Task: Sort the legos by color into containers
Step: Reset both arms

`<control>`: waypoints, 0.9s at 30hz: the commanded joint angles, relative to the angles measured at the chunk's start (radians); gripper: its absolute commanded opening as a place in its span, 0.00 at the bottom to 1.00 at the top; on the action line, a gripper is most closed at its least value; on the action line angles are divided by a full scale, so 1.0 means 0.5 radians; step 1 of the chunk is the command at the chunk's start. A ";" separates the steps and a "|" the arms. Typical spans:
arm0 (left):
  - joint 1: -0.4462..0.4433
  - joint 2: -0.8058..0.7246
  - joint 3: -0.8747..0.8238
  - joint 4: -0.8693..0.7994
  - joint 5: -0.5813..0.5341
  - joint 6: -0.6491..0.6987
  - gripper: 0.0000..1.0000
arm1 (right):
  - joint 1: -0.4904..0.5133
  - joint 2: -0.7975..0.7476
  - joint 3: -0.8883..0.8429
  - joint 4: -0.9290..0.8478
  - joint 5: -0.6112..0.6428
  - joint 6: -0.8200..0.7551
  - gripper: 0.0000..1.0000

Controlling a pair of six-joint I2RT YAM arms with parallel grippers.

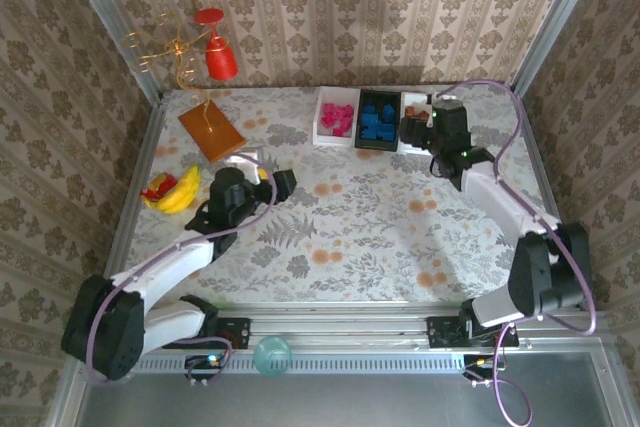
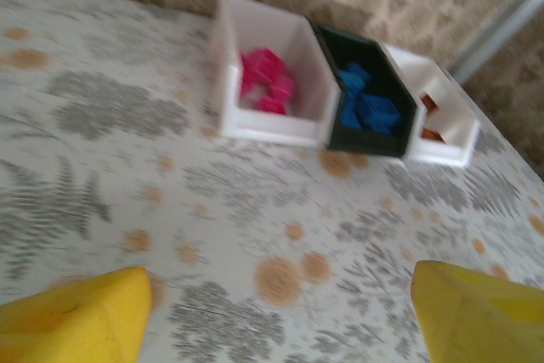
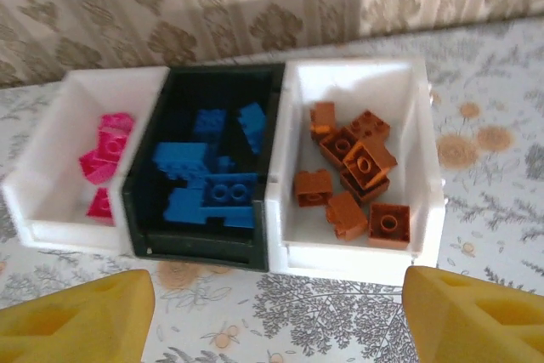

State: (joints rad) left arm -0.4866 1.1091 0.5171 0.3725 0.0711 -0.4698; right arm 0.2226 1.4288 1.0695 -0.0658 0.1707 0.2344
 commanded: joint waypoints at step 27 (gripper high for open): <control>0.955 -0.043 -0.236 0.037 -0.690 0.594 1.00 | -0.102 -0.460 -1.188 0.830 0.671 -0.233 1.00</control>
State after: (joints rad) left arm -0.0170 1.0584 0.3763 0.3679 -0.2356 -0.2489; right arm 0.1852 1.1549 0.4919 0.2237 0.5316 0.1047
